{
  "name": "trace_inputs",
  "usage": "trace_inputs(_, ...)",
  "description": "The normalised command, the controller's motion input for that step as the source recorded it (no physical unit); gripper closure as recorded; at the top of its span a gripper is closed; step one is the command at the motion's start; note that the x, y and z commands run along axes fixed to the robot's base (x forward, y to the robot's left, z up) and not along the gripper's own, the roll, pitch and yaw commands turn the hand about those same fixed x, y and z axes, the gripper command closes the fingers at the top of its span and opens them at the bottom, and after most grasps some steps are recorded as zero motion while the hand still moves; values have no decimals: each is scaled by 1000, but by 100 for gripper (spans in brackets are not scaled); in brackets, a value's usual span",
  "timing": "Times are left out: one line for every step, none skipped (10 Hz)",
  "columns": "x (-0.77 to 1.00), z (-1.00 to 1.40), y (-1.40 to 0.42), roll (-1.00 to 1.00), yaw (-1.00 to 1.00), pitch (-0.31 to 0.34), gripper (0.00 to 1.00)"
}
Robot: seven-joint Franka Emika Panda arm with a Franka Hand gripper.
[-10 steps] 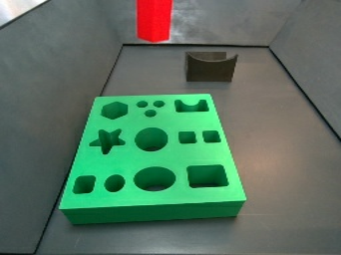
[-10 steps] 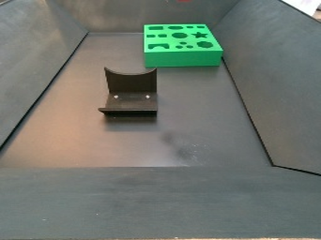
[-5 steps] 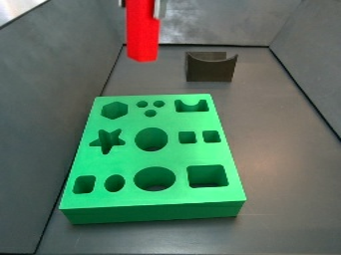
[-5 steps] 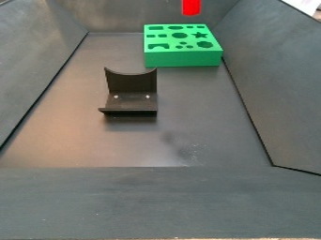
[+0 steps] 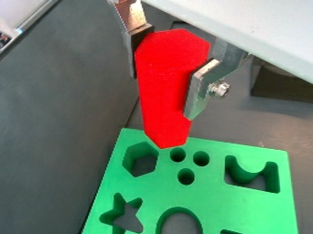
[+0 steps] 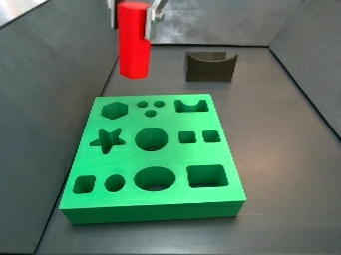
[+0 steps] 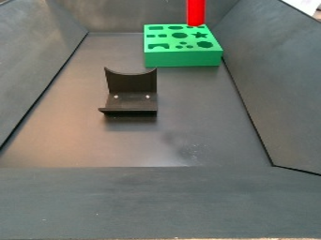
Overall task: Pick up the hexagon object. Move up. Place the hexagon object on the fixture. Regrasp the hexagon object. Move to above the board. Insert the hexagon object.
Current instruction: Insert the hexagon object.
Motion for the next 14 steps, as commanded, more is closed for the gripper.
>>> trace_inputs(-254, -206, -14, -44, 303, -91, 100)
trace_inputs(-274, -211, -117, 11, 340, -103, 100)
trace_inputs(-237, -297, -151, 127, 414, -84, 100)
trace_inputs(-260, -251, -174, 127, 366, -86, 100)
trace_inputs(-171, -203, -134, 50, 329, -76, 100)
trace_inputs(-194, -257, -97, 33, 340, -89, 100)
trace_inputs(-151, -240, -80, 19, 334, -89, 100)
trace_inputs(-137, -237, -74, 0, 294, -106, 100)
trace_inputs(-91, -303, -26, 0, 283, -97, 100)
trace_inputs(-120, -274, -31, 0, 246, -114, 100)
trace_inputs(-97, -254, -3, -13, 229, -113, 100)
trace_inputs(-117, -211, 0, -14, 209, -100, 100)
trace_inputs(-109, -151, -3, -19, 174, -86, 100)
trace_inputs(-94, -154, -9, -16, 160, -84, 100)
